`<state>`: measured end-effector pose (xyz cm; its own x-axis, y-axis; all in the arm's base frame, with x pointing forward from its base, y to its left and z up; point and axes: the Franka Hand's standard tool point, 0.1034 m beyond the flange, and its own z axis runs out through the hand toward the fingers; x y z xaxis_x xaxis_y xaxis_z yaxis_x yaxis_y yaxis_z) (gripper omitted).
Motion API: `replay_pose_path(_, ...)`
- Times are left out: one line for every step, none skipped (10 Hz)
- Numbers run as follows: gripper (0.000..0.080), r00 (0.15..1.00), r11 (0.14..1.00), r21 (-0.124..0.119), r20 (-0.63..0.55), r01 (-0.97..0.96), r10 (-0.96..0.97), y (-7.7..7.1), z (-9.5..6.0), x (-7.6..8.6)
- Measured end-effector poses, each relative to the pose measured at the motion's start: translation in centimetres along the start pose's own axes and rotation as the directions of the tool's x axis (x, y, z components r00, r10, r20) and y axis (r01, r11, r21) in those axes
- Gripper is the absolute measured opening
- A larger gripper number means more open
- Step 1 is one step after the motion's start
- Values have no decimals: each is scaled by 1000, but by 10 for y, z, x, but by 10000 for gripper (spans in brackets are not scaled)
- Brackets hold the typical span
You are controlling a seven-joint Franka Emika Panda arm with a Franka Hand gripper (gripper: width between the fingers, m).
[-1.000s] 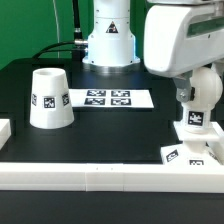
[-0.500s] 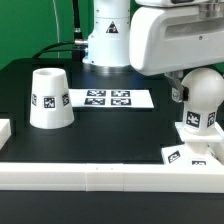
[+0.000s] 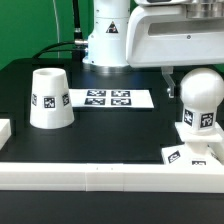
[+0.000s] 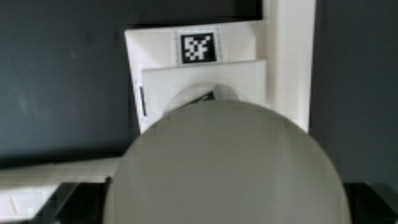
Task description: Assemble lamp
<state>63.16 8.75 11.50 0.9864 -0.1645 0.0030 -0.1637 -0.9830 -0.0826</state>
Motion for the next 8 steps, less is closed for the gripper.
replay_pose_path(577, 996, 996, 9, 3, -90, 90, 1, 0, 0)
replay_pose_path(577, 985, 984, 13, 7, -175, 175, 1, 0, 0)
replay_pose_path(577, 977, 977, 13, 9, -213, 213, 1, 0, 0)
replay_pose_path(577, 962, 962, 13, 10, -273, 273, 1, 0, 0)
replay_pose_path(577, 945, 945, 14, 12, -326, 326, 1, 0, 0)
replay_pose_path(577, 924, 924, 13, 12, -382, 382, 1, 0, 0)
replay_pose_path(577, 905, 905, 14, 14, -425, 425, 0, 0, 0)
replay_pose_path(577, 877, 877, 14, 16, -480, 480, 0, 0, 0)
